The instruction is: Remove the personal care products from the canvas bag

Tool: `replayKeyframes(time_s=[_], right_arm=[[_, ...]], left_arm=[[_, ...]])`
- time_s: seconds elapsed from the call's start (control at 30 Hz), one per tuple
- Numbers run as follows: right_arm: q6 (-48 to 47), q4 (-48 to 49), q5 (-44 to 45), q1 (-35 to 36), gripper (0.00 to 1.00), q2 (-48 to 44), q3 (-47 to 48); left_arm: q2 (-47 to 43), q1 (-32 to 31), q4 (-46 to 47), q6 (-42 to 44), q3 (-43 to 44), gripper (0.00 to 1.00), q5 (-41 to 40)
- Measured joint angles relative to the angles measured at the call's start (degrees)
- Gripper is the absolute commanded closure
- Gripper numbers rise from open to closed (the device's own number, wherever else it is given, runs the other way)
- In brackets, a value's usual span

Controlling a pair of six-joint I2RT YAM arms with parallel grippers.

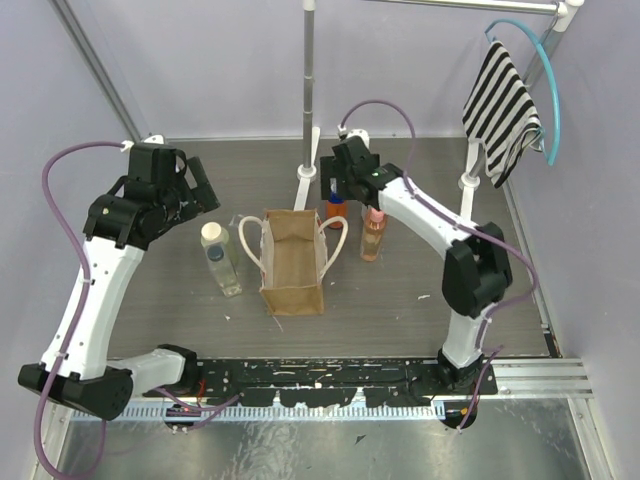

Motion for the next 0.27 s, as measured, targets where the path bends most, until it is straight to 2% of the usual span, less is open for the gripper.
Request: replayKeyframes(time_s=[0.13, 0.27], right_arm=[[-0.9, 0.8, 3.7, -0.4, 0.00, -10.4, -4.0], [-1.9, 0.9, 5.2, -3.5, 0.00, -22.9, -3.0]], left_arm=[[-1.1, 0.0, 0.0, 0.7, -1.1, 0.01, -0.4], [-2.6, 0.0, -0.1, 1.6, -1.9, 0.01, -1.6]])
